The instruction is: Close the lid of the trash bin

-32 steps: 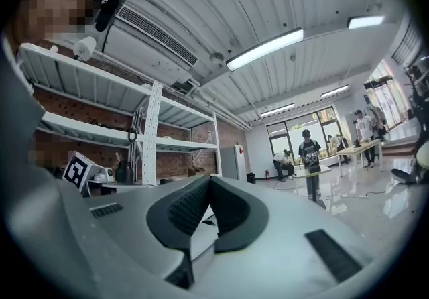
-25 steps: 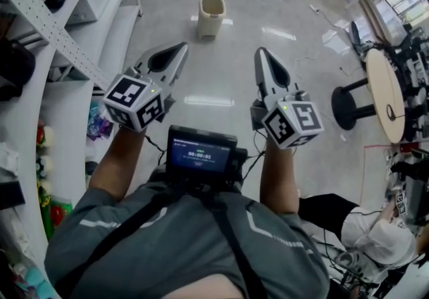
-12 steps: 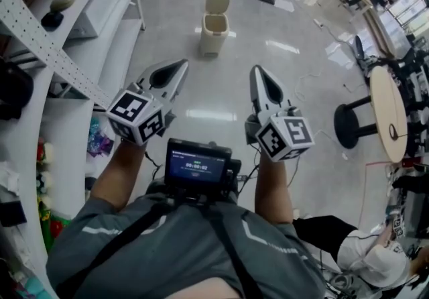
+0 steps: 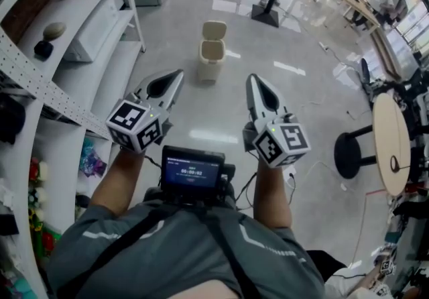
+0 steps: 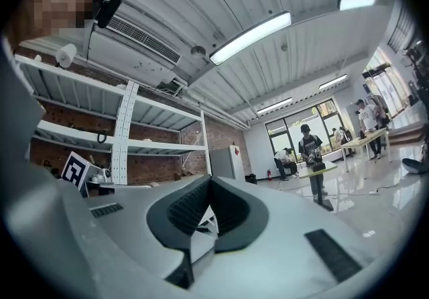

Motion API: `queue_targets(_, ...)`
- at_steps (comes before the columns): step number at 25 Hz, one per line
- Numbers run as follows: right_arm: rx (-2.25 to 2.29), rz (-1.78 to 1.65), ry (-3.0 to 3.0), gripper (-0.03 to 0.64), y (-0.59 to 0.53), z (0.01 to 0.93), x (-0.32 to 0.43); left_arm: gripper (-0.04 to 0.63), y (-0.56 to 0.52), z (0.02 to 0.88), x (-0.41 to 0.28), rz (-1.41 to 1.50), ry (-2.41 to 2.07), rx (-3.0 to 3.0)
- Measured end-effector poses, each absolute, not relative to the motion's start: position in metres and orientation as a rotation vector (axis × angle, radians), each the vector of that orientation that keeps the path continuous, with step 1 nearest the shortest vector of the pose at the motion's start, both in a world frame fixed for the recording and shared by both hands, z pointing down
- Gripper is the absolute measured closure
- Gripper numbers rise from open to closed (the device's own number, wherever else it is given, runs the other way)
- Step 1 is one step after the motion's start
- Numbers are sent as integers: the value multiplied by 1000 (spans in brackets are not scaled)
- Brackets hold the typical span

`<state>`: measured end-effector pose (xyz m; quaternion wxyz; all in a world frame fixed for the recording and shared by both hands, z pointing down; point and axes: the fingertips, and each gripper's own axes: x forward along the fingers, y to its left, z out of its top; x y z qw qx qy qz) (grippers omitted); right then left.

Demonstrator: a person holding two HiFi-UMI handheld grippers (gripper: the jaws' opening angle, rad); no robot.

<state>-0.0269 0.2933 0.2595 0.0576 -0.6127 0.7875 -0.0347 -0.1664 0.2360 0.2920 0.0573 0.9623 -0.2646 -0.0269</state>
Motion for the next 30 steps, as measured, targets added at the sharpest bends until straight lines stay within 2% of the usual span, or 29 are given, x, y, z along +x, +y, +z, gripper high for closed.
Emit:
queue_targets(9,-1752,-148,2474,606,236,277,30,601,192,296,-116,-60,-845,2905)
queue_targets(21,-1761,-228,2449,606,178,294,65,601,136,315,-73,22,-760,2932)
queue_targets(30,-1822,-162,2480,606,100,284,75,601,47,312,-53,-28,-713,2911)
